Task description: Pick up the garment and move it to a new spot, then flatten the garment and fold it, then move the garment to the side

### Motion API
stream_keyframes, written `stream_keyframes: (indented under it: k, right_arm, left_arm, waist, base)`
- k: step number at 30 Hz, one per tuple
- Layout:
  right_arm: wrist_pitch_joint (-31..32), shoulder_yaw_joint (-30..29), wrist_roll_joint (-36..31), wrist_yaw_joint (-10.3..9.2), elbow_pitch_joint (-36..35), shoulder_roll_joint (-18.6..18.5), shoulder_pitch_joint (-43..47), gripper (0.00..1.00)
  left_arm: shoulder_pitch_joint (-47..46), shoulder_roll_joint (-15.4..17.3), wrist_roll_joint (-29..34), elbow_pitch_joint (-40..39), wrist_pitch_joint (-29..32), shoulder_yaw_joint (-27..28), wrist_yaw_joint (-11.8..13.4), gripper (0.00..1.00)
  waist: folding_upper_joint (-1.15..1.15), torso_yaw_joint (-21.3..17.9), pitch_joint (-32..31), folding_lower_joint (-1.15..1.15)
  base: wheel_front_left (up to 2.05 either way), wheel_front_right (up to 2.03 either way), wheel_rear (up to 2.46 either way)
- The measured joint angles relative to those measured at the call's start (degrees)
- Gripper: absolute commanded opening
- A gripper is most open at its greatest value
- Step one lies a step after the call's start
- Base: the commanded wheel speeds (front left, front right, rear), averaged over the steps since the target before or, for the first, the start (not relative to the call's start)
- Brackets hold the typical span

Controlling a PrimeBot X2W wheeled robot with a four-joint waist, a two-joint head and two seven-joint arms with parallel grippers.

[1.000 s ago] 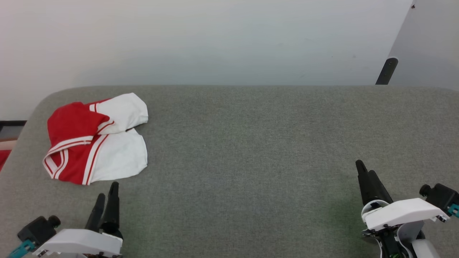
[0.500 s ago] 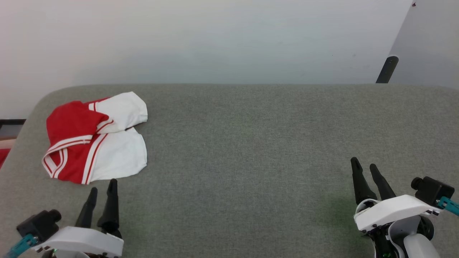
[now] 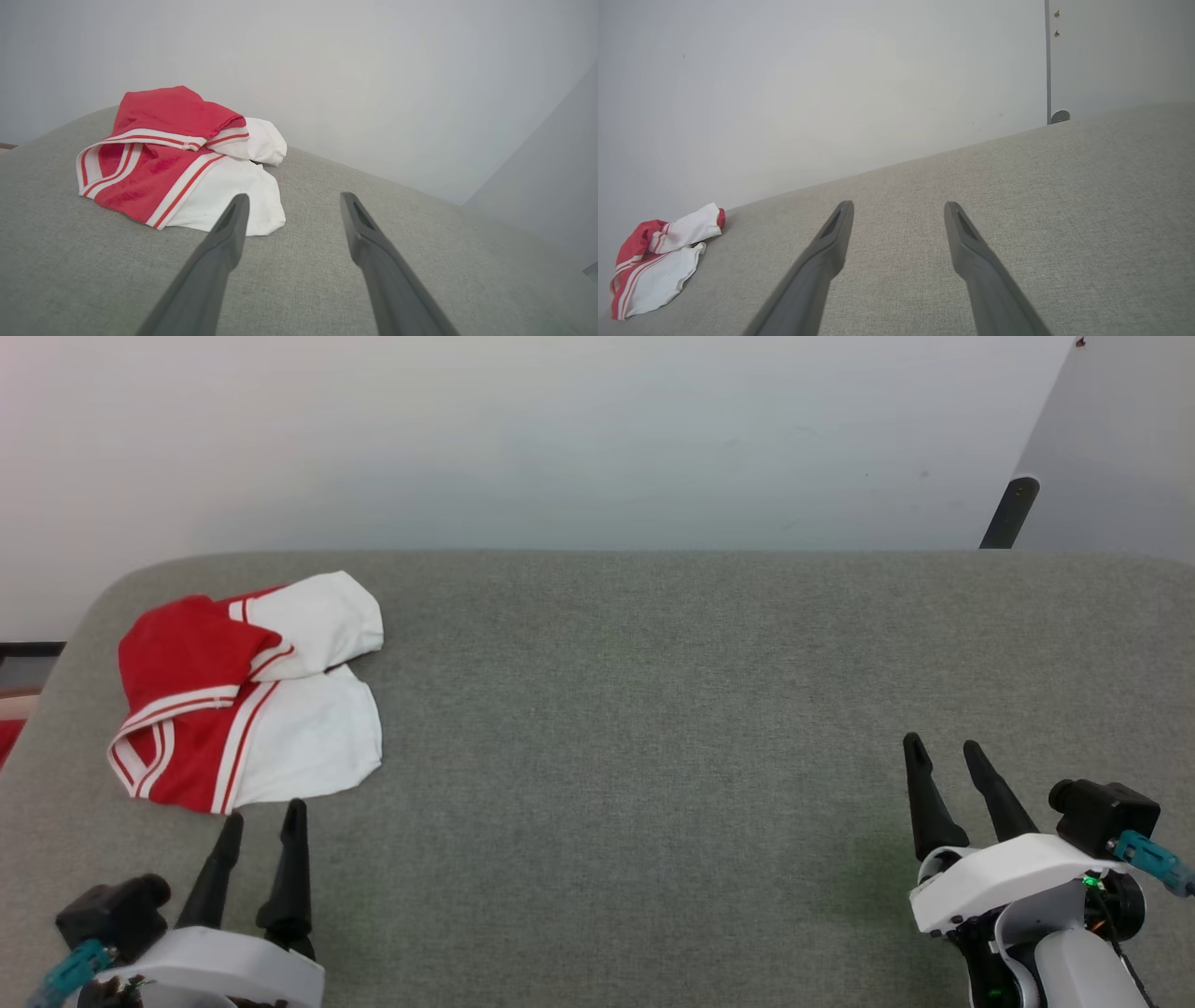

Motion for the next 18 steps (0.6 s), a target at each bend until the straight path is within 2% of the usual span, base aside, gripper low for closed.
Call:
stream_keyframes:
  k: [18]
  right_arm:
    - [-2.7,0.4,-9.9,0.01,-0.3,0.1,-0.8,1.0]
  left_arm:
    - [1.2,0.6,10.3,-0.9,-2.5,-0.8,-0.2,1.0]
  waist:
    - [0.0,0.2,0.0,0.0]
  base:
    - [0.0,0.0,0.0]
